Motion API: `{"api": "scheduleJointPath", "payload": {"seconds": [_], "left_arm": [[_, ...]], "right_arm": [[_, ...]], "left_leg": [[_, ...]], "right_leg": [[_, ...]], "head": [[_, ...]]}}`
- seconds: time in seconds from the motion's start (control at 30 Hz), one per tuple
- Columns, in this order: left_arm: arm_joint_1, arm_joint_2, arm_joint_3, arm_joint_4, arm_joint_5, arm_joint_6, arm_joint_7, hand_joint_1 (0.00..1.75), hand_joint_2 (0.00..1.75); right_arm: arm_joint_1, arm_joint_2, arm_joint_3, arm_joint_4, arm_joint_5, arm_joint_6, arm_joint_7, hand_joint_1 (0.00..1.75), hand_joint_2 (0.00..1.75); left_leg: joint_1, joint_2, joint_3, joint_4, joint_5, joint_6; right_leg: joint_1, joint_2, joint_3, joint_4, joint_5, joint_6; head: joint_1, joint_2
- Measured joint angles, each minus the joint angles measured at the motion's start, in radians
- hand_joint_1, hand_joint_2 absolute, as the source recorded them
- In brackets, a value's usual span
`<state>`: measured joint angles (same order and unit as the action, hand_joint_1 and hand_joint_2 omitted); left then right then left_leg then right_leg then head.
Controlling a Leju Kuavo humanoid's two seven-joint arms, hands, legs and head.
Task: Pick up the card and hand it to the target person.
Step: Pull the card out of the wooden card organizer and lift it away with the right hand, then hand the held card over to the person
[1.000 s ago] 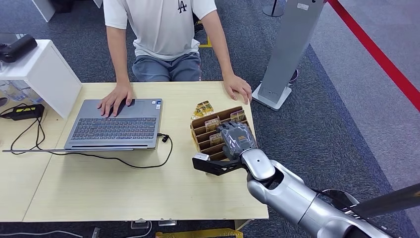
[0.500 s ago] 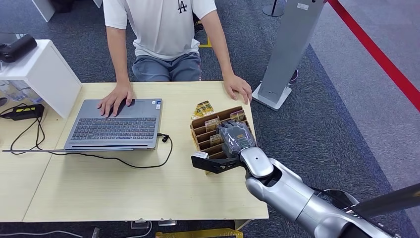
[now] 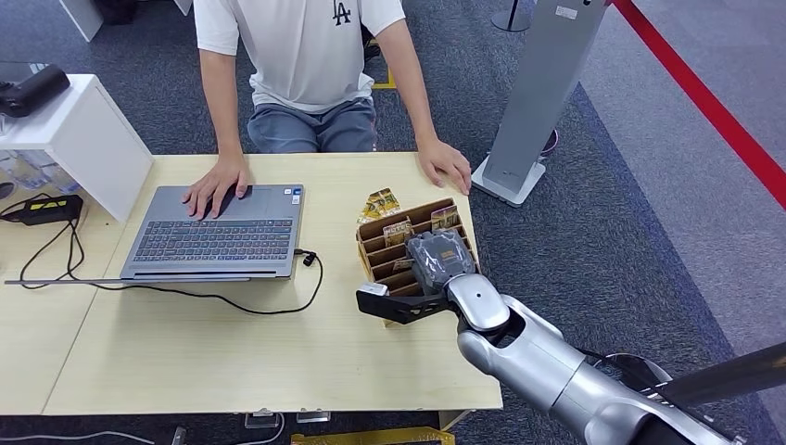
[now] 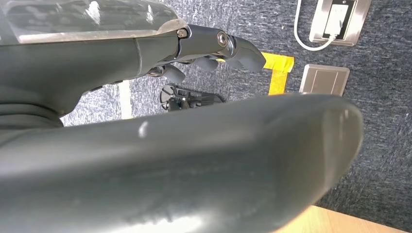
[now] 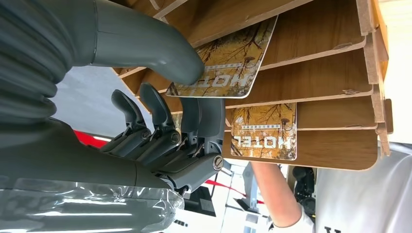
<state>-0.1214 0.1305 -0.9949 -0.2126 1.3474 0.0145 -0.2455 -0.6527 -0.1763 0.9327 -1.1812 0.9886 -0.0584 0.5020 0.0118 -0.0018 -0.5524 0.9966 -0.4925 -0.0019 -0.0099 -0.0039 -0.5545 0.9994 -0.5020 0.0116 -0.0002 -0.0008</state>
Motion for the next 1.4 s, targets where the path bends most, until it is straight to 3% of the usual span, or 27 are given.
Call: {"api": "scheduleJointPath", "payload": {"seconds": [0.17,0.63,0.97,1.17,1.4], "left_arm": [[0.0,0.0,0.0,0.0,-0.001,0.0,0.0,0.0,0.0],[0.002,0.001,-0.004,0.0,-0.007,-0.014,-0.01,0.0,0.0],[0.019,0.002,-0.004,0.0,0.008,-0.012,-0.024,0.0,0.0],[0.026,0.002,-0.004,0.0,0.013,-0.009,-0.028,0.0,0.0],[0.026,0.002,-0.004,0.0,0.013,-0.007,-0.028,0.0,0.0]], "right_arm": [[-0.001,0.0,0.0,0.001,-0.002,-0.001,0.001,1.68,1.75],[-0.003,-0.004,-0.003,-0.011,0.0,-0.004,0.026,1.68,1.75],[-0.033,-0.072,-0.068,-0.213,0.067,-0.044,0.112,1.68,1.75],[-0.028,-0.111,-0.126,-0.365,0.124,-0.107,0.113,1.68,1.75],[-0.016,-0.121,-0.144,-0.409,0.154,-0.147,0.097,1.68,1.75]], "left_leg": [[0.0,0.0,0.0,0.0,0.0,0.0],[0.0,0.0,0.0,0.0,0.0,0.0],[0.0,0.0,0.0,0.0,0.0,0.0],[0.0,0.0,0.001,0.0,0.0,0.0],[0.0,0.0,0.001,0.0,0.0,0.0]], "right_leg": [[0.0,0.0,0.0,0.0,0.0,0.0],[0.0,0.0,0.0,0.0,0.0,0.0],[0.0,0.0,0.0,0.0,0.0,0.0],[0.0,0.0,0.0,0.0,0.0,0.0],[0.0,0.0,0.0,0.0,0.0,0.0]], "head": [[0.0,0.0],[0.0,0.0],[0.001,0.0],[0.0,0.0],[0.0,0.0]]}}
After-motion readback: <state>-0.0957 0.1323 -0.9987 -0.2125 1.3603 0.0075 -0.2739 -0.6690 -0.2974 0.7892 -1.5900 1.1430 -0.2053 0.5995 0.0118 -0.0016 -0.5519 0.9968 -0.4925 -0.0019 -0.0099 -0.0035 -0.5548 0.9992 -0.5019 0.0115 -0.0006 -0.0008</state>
